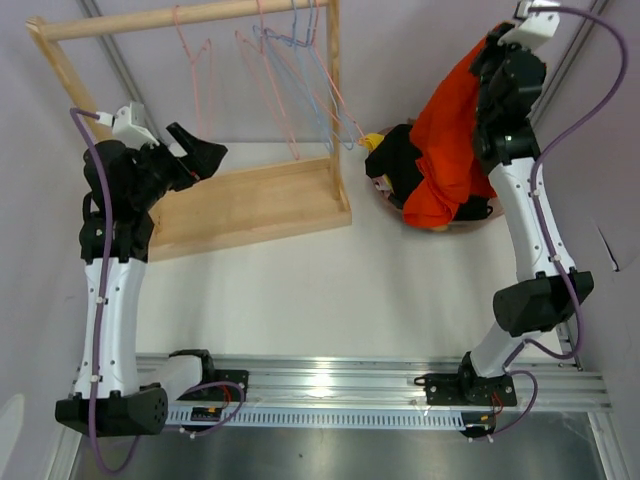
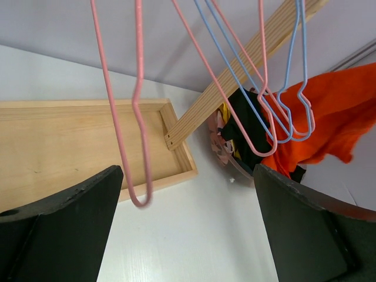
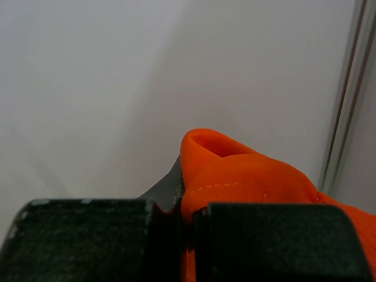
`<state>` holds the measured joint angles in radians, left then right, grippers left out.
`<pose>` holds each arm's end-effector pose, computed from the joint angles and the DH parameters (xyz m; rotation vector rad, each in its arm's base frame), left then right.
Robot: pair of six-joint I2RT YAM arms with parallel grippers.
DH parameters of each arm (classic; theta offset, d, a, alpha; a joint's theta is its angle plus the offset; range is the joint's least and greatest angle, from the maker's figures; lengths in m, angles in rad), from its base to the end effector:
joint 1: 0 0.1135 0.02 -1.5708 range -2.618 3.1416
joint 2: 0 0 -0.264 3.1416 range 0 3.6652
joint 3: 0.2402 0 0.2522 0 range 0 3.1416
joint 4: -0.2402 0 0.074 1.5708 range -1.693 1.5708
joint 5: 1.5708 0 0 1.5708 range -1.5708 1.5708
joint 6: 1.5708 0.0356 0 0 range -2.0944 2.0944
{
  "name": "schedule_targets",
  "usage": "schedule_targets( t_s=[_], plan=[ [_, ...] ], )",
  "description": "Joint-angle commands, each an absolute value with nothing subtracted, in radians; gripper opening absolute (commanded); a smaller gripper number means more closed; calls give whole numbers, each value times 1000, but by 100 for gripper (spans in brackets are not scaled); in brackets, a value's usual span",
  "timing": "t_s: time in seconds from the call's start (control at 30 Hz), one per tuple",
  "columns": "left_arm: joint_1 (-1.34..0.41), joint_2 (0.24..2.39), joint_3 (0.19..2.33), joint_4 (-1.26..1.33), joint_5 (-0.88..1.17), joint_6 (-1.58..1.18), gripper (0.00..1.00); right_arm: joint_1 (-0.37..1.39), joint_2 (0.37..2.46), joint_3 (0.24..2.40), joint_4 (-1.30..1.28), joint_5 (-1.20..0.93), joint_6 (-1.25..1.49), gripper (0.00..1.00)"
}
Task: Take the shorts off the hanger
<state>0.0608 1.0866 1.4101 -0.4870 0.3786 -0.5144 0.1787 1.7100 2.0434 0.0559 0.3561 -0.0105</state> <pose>0.2163 0.0000 0.4645 -0.2230 1.7542 -0.6589 0.3641 0.0532 0.5526 0.2014 1.1904 -0.0630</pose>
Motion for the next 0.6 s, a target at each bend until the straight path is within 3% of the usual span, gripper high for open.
schedule_targets(
  t_s=[0.0,0.17,0.3,0.57],
  plan=[
    [60,1039,1378,-423,396,-514,99,166,1594,1755,210,353,107,0],
    [60,1028,1335,-405,405,-532,99,164,1490,1274,333,411,270,0],
    [61,1022,1310,-402,403,-537,99,132,1543,1044,382,359,512,0],
    [61,996,1298,-439,385,-506,99,91,1816,922,517,203,816,0]
  ],
)
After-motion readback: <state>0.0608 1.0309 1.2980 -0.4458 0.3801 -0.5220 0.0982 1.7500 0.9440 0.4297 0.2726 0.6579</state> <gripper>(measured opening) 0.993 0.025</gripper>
